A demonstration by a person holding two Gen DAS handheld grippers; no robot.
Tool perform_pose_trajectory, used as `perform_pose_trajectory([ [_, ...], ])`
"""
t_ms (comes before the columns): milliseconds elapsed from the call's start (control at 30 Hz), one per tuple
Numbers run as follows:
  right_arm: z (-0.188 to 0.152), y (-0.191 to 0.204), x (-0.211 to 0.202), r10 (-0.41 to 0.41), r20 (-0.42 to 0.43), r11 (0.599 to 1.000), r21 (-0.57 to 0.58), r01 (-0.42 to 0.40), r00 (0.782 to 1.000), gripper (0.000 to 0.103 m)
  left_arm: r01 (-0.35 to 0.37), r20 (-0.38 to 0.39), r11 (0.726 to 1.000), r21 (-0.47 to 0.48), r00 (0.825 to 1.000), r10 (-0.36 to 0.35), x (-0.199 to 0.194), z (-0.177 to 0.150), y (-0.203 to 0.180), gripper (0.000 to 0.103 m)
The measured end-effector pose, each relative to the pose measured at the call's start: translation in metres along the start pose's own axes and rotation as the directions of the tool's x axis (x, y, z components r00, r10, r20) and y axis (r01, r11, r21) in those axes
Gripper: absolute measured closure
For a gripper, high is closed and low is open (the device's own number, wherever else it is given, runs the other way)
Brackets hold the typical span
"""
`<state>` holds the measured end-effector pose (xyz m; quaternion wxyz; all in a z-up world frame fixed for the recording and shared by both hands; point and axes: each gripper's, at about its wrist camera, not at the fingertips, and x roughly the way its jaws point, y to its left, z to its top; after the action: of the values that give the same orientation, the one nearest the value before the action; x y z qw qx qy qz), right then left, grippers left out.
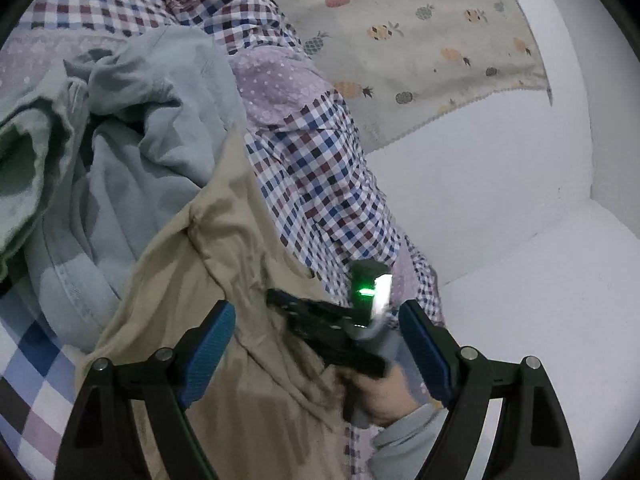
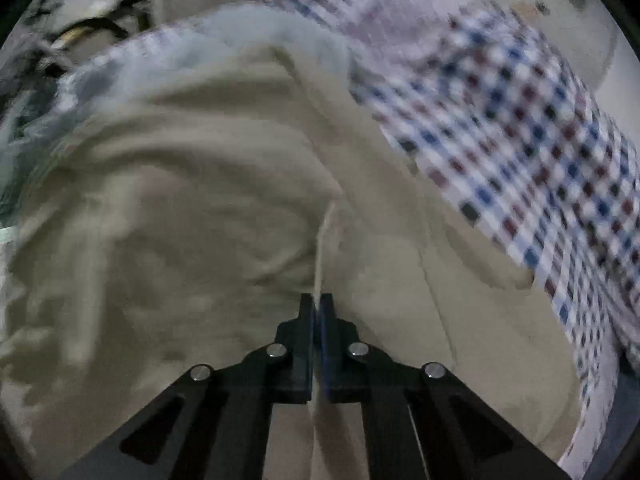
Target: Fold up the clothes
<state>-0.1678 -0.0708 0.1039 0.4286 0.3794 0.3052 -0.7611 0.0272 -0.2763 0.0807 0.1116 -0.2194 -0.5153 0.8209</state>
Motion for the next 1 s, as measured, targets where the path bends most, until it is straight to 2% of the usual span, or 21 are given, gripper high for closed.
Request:
perform_pose_trajectory([
  [133, 0.008, 0.009, -0.032, 0.066, 0.049, 0.996, -0.068, -0.062, 0.997, 0.102, 0.016, 0.013, 0.999, -0.031, 1.000, -0.016, -0.003, 0.003, 0.005, 0.017],
  [267, 0.025, 0.007, -0.066, 0.179, 0.095, 0.978, -0.127, -0.167, 0.979, 0.102, 0.014, 0.020, 0.999, -0.035, 1.000, -0.013, -0.002, 0.004, 0.006, 0.017],
  [400, 0.037, -0.020, -0.025, 0.114, 0.045, 0.993, -0.045, -0.112, 0.992, 0.102, -0.007, 0.019, 1.000, -0.010, 1.000, 0.007, 0.000, 0.003, 0.004, 0.017],
  [467, 0.041, -0.041, 0.018, 0.006, -0.033, 1.000, 0.029, -0.005, 0.999, 0.093, -0.014, 0.021, 1.000, -0.012, 1.000, 0.014, 0.001, 0.005, 0.005, 0.017],
  [567, 0.039, -0.056, 0.069, -0.059, -0.143, 0.989, 0.130, 0.077, 0.988, 0.092, -0.023, 0.022, 1.000, -0.017, 0.999, 0.024, 0.003, 0.006, 0.008, 0.017],
  [600, 0.039, -0.056, 0.076, -0.055, -0.147, 0.985, 0.152, 0.078, 0.988, 0.092, -0.026, 0.021, 0.999, -0.023, 0.999, 0.026, 0.004, 0.007, 0.010, 0.017],
  [633, 0.039, -0.052, 0.078, -0.041, -0.132, 0.984, 0.168, 0.063, 0.990, 0.081, -0.029, 0.018, 0.999, -0.025, 0.999, 0.029, 0.006, 0.007, 0.011, 0.017],
  [667, 0.041, -0.050, 0.076, -0.030, -0.115, 0.982, 0.182, 0.051, 0.993, 0.061, -0.032, 0.015, 0.999, -0.028, 0.999, 0.033, 0.007, 0.007, 0.012, 0.017],
  [767, 0.046, -0.047, 0.059, -0.025, -0.056, 0.975, 0.220, 0.037, 0.998, 0.042, -0.041, 0.008, 0.999, -0.032, 0.999, 0.041, 0.010, 0.006, 0.014, 0.017],
  [867, 0.044, -0.054, 0.031, -0.039, -0.003, 0.957, 0.288, 0.038, 0.999, 0.039, -0.043, 0.007, 0.999, -0.028, 0.999, 0.043, 0.011, 0.005, 0.013, 0.017],
  [1000, 0.012, -0.047, -0.002, -0.018, 0.072, 0.939, 0.343, -0.008, 0.997, 0.039, -0.034, 0.002, 0.999, -0.022, 0.999, 0.034, 0.011, 0.003, 0.010, 0.017],
])
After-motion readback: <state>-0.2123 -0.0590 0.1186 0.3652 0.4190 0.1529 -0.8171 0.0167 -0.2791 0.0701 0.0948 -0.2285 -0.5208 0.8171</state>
